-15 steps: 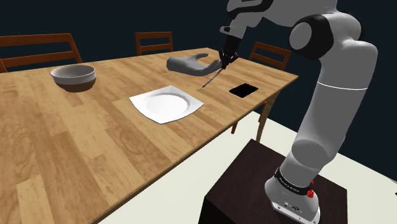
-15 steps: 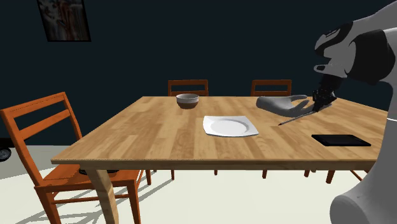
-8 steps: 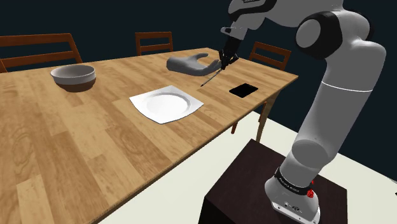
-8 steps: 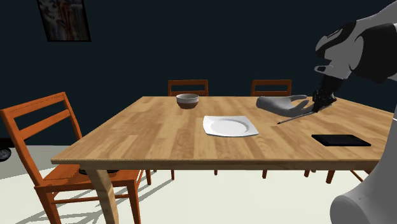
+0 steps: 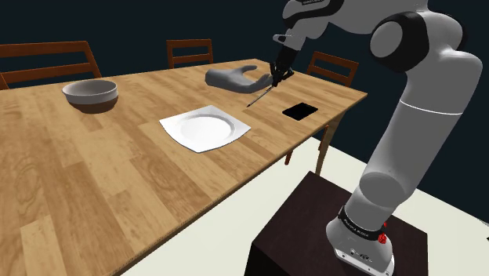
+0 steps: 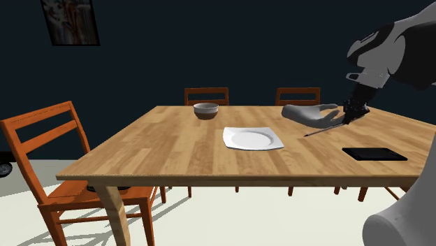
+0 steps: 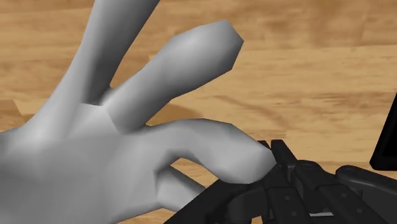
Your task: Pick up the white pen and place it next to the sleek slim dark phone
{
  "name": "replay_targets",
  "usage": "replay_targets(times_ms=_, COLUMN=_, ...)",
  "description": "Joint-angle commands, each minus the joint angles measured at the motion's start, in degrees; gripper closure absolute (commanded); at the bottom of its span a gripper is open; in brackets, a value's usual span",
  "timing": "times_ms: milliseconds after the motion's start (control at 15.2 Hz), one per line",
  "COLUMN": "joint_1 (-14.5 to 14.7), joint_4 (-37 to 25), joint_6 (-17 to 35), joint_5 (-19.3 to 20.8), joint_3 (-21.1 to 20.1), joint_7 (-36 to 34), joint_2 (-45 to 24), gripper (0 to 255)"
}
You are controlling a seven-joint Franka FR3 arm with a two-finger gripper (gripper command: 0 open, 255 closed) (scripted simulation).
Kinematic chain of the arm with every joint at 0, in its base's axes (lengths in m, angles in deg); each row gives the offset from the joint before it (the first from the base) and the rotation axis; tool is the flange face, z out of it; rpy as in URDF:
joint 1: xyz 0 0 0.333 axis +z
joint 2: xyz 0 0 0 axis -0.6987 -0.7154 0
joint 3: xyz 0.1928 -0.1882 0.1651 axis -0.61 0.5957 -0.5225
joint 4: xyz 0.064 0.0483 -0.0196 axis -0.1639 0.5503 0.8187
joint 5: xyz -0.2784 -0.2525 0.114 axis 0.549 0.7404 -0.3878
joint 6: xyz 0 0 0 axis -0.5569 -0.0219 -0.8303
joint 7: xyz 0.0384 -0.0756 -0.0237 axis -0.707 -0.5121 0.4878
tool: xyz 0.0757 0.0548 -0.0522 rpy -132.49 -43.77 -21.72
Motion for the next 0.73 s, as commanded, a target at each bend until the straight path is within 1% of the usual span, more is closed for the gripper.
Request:
replay_targets(times_ms=0, joint_1=-0.2, joint_4=0.3, joint_6=-0.5, joint_5=0.0, joint_3=-0.1, joint_7=0.5, joint_2=-6.1, gripper=255)
replay_targets(times_ms=66, joint_1=-0.3, joint_4=0.3, joint_6=-0.5, joint_5=0.0, joint_3=-0.1, joint_7=0.5, joint_2=-6.1, gripper=255)
replay_targets(times_ms=132, joint_1=-0.9, joint_4=-0.1, joint_6=-1.1, joint_5=-0.1, joint_3=0.4, joint_7=1.5, joint_2=-6.2, gripper=0)
replay_targets(times_ms=198, joint_1=-0.9, joint_4=1.7, joint_6=-0.9, joint_5=0.5, joint_3=0.6, joint_7=1.7, joint_2=-4.6, gripper=0)
replay_targets(times_ms=264, joint_1=-1.3, joint_4=0.7, joint_6=-0.8, joint_5=0.0, joint_3=0.8, joint_7=2.4, joint_2=-5.9, gripper=0)
replay_targets(times_ms=330, joint_1=-0.7, joint_4=1.1, joint_6=0.2, joint_5=-0.2, joint_3=0.2, joint_7=1.5, joint_2=-6.2, gripper=0)
replay_targets(times_ms=396, joint_1=-1.0, joint_4=2.4, joint_6=1.0, joint_5=0.0, joint_3=0.5, joint_7=2.4, joint_2=-5.9, gripper=0)
replay_targets(times_ms=462, joint_1=-0.3, joint_4=0.3, joint_6=-0.5, joint_5=0.0, joint_3=-0.1, joint_7=0.5, joint_2=-6.1, gripper=0)
replay_targets(times_ms=660, joint_1=-1.3, joint_4=-6.1, joint_6=-6.4, joint_5=0.1, joint_3=0.5, joint_7=0.2, joint_2=-6.8, gripper=0)
